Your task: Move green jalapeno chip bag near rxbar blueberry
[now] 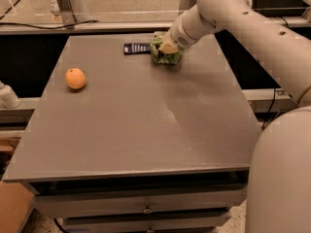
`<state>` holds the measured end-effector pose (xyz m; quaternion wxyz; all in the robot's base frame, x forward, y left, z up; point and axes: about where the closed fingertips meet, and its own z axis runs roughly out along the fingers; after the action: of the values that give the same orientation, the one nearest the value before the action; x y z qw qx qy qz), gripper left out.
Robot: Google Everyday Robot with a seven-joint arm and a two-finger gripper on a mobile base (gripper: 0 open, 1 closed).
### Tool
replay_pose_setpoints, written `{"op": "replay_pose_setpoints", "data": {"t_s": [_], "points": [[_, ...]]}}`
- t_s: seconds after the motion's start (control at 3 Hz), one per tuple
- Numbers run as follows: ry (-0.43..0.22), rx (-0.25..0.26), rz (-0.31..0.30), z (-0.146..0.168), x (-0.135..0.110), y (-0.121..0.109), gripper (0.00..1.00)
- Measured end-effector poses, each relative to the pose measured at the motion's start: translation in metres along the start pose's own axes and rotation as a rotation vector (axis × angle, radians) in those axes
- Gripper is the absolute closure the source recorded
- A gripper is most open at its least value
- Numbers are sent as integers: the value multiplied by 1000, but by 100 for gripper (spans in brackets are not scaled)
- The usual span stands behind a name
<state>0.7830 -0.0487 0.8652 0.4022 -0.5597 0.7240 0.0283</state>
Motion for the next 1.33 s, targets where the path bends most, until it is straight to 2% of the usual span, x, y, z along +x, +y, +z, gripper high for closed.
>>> {"op": "replay_pose_setpoints", "data": {"t_s": [0.33,0.67,1.0,1.33], "points": [[-12,-15,-3,-1,-6,2,3],[-37,-21,-7,-15,-17,0,0],[-77,-2,5,-50,-24,-12,0],[-105,51,38,-94,-18,-29,0]]}}
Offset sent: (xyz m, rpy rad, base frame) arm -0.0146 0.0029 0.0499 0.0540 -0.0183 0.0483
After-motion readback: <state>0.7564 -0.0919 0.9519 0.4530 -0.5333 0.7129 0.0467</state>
